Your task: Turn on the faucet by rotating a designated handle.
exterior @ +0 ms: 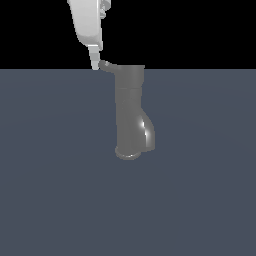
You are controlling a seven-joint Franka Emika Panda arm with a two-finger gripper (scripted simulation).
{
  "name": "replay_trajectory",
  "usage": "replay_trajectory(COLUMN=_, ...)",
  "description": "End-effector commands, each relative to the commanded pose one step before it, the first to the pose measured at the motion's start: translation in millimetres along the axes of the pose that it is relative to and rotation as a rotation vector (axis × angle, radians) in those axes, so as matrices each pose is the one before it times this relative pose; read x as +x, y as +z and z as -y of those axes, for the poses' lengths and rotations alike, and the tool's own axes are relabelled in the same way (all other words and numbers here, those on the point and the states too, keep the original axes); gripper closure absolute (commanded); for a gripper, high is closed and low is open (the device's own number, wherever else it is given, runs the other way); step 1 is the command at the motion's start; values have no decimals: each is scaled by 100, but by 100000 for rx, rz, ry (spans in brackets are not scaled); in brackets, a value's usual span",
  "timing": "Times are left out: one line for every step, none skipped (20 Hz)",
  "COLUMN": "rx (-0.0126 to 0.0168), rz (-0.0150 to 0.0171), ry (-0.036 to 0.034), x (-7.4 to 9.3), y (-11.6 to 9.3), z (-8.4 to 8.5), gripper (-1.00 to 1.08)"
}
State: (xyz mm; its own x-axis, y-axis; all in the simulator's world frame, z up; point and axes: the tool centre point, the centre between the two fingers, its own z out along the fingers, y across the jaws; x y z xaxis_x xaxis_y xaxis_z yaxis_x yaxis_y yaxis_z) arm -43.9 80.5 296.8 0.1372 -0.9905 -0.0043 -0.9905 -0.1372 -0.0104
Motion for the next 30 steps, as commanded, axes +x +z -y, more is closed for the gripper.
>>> replay_trajectory(rx=-609, rz=-259, ry=1232, x=1042, y=-16, z=-1027, gripper=108)
replay_trajectory(rx=-49, rz=-18, ry=45, x=160, y=10, z=-292, gripper=108)
replay_trajectory(rx=0, rz=0, ry=0, x=142, y=-15, z=-308, gripper=108)
replay_trajectory(rx=-49, rz=-18, ry=45, x=161, y=10, z=-295, gripper=108)
replay_trajectory(rx=0, rz=0, ry=0, x=144, y=-15, z=-311, gripper=108)
replay_trajectory(rx=-50, rz=-19, ry=44, x=162, y=10, z=-297, gripper=108)
replay_trajectory(rx=0, rz=0, ry=0, x=146, y=-15, z=-313, gripper=108)
replay_trajectory(rx=-50, rz=-19, ry=44, x=163, y=9, z=-300, gripper=108)
replay_trajectory(rx=-36, rz=-14, ry=30, x=159, y=2, z=-306, gripper=108)
replay_trajectory(rx=0, rz=0, ry=0, x=149, y=-16, z=-317, gripper=108)
replay_trajectory(rx=-51, rz=-21, ry=42, x=164, y=8, z=-304, gripper=108)
replay_trajectory(rx=-36, rz=-15, ry=29, x=161, y=1, z=-310, gripper=108)
replay_trajectory(rx=0, rz=0, ry=0, x=152, y=-17, z=-322, gripper=108)
replay_trajectory(rx=-63, rz=-29, ry=49, x=169, y=12, z=-305, gripper=108)
replay_trajectory(rx=0, rz=0, ry=0, x=0, y=0, z=0, gripper=108)
replay_trajectory(rx=156, rz=99, ry=-2794, x=-1601, y=9, z=411, gripper=108)
replay_trajectory(rx=-13, rz=-5, ry=195, x=565, y=-1, z=-180, gripper=108)
replay_trajectory(rx=-13, rz=-6, ry=195, x=569, y=-2, z=-181, gripper=108)
replay_trajectory(rx=-13, rz=-6, ry=195, x=574, y=-2, z=-183, gripper=108)
replay_trajectory(rx=-14, rz=-6, ry=201, x=581, y=-2, z=-184, gripper=108)
replay_trajectory(rx=-14, rz=-7, ry=201, x=585, y=-2, z=-185, gripper=108)
replay_trajectory(rx=-14, rz=-7, ry=201, x=590, y=-2, z=-187, gripper=108)
replay_trajectory(rx=-15, rz=-8, ry=206, x=597, y=-2, z=-188, gripper=108)
replay_trajectory(rx=-15, rz=-9, ry=206, x=601, y=-2, z=-189, gripper=108)
replay_trajectory(rx=-15, rz=-9, ry=206, x=605, y=-2, z=-190, gripper=108)
replay_trajectory(rx=-15, rz=-10, ry=206, x=609, y=-2, z=-190, gripper=108)
replay_trajectory(rx=-15, rz=-11, ry=212, x=616, y=-2, z=-191, gripper=108)
replay_trajectory(rx=-15, rz=-12, ry=212, x=620, y=-2, z=-191, gripper=108)
replay_trajectory(rx=-15, rz=-13, ry=212, x=624, y=-2, z=-190, gripper=108)
replay_trajectory(rx=0, rz=0, ry=0, x=0, y=0, z=0, gripper=108)
